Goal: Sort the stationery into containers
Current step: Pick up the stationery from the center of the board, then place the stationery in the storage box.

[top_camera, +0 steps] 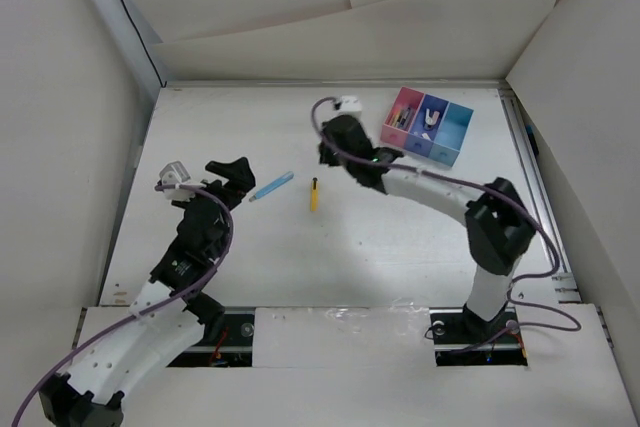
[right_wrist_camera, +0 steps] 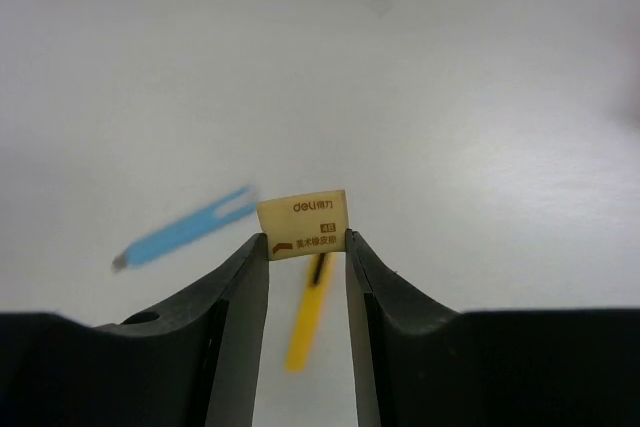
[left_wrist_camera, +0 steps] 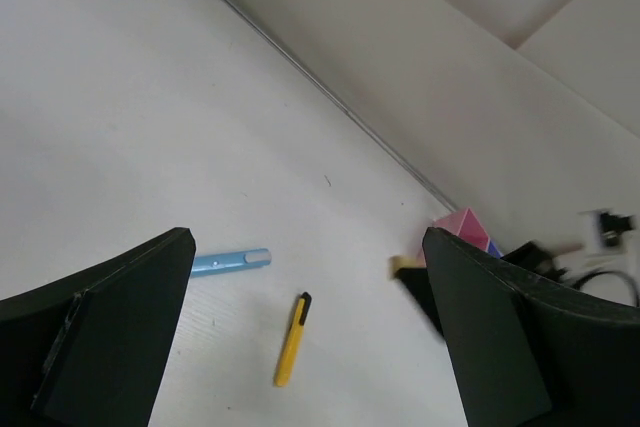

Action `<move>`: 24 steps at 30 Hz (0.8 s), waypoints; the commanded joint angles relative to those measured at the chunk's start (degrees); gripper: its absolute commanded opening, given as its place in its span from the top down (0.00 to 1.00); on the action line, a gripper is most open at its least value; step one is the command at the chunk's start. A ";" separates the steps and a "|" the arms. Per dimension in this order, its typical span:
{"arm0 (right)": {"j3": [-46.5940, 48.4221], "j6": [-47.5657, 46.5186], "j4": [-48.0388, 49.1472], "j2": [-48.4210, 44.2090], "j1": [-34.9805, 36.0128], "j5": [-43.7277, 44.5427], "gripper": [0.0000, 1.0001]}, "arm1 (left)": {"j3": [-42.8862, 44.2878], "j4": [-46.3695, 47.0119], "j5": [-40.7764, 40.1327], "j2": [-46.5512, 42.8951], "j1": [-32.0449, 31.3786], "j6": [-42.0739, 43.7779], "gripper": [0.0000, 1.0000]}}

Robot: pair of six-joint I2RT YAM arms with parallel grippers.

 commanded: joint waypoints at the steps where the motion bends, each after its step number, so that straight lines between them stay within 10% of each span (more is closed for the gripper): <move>1: -3.70 3.30 1.58 -5.35 -12.39 4.71 0.81 | -0.41 5.17 5.73 2.30 0.23 2.76 0.03; 18: -1.17 8.93 -1.49 -1.49 -37.21 -0.55 0.80 | 2.23 8.00 12.24 11.71 0.23 4.88 0.04; 24: 1.56 8.93 -3.86 -0.25 -37.75 -0.03 0.44 | 2.23 8.00 12.24 12.24 0.23 4.88 0.04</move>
